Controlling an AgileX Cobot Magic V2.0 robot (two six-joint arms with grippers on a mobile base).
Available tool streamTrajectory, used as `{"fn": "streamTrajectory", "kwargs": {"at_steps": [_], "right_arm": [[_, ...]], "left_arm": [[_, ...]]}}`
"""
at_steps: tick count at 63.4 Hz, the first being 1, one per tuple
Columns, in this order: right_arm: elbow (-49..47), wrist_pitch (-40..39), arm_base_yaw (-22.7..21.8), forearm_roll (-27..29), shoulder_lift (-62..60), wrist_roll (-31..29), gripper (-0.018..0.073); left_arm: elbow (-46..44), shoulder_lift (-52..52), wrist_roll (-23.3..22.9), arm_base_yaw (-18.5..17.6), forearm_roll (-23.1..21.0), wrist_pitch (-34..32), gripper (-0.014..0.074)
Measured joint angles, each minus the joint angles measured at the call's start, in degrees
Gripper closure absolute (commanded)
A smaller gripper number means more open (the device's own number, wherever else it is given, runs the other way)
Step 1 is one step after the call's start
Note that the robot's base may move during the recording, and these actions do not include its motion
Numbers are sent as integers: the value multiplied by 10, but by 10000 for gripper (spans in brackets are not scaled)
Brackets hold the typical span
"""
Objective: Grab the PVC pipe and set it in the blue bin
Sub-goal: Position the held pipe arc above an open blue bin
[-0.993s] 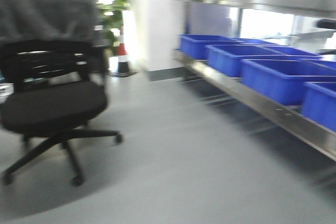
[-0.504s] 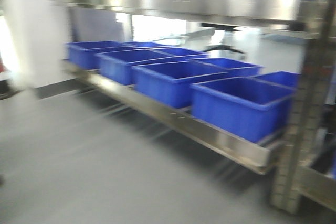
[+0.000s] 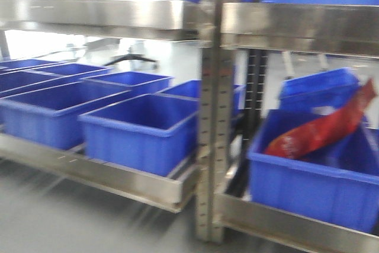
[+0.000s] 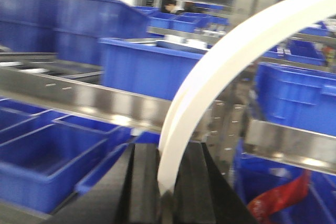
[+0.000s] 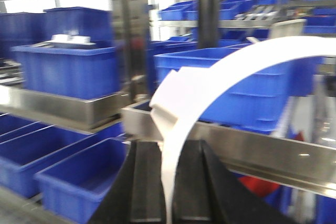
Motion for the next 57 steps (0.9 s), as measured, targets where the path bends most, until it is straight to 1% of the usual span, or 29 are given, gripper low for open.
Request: {"fn": "streamTrajectory", "kwargs": {"at_steps": [57], "right_arm": [[0,0,0,0,0,0,727]], "left_arm": [[0,0,0,0,0,0,707]]}}
